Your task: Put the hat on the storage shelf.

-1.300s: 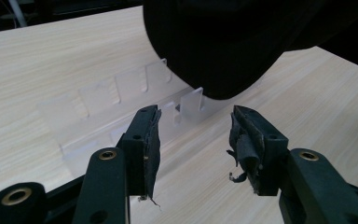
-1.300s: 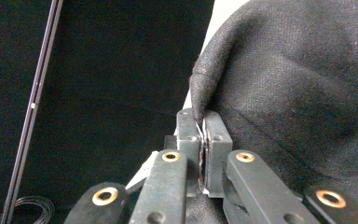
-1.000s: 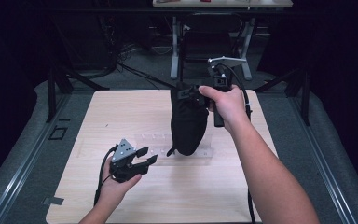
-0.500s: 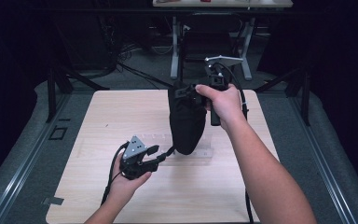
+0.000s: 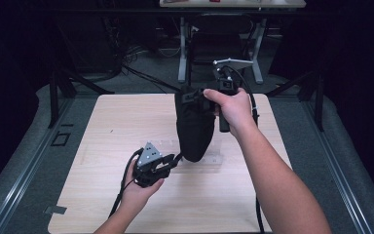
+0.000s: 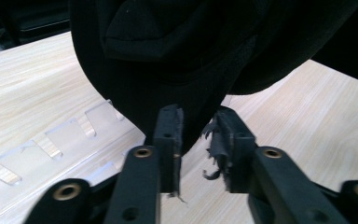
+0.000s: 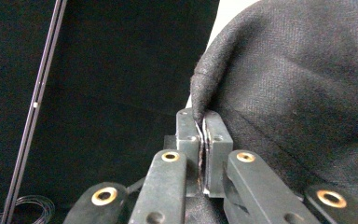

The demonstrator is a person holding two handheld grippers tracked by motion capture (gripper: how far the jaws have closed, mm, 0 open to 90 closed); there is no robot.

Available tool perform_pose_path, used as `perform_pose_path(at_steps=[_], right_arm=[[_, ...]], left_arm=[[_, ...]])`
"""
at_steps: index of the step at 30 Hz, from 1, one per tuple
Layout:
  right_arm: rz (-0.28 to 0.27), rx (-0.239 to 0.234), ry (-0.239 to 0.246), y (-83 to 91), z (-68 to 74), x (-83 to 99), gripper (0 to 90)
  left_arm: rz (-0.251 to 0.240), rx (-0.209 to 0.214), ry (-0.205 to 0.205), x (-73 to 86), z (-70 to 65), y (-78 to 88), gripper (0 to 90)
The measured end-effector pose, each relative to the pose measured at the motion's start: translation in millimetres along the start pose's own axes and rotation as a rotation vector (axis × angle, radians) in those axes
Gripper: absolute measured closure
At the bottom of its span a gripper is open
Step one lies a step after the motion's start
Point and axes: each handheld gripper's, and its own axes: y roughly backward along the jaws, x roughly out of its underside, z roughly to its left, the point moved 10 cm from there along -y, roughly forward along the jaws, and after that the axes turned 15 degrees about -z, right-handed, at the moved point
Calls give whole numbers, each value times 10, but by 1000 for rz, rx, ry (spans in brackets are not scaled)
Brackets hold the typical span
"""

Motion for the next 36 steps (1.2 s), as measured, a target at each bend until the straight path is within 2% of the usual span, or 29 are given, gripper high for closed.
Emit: perform_pose_path(at_steps=[2,4,7,10,13,18,22,29,36], right_arm=[[1,0,2,4,-1,5,877],[-4,-1,3,10,-3,5,876],[-5,-2,4,16,-2,8,871],[-5,-6,8,19,10,17,859],[-7,-11,11,33,27,20,839],[-15,-49,21,102,120,13,848],[-25,-51,28,164,152,-13,849],[-34,-25,35,296,71,-46,843],[-49,-5,27,427,-42,-73,835]], left_arm=[[9,-12,-31,13,-5,-14,778],[11,-12,-38,13,-7,-13,794],[23,-21,-80,19,-11,-3,812],[31,-25,-100,28,-9,7,823],[34,-25,-107,34,-7,12,828],[38,-24,-118,42,4,20,832],[42,-35,-113,50,30,39,841],[56,-60,-133,91,120,78,854],[113,-83,-116,311,244,99,846]])
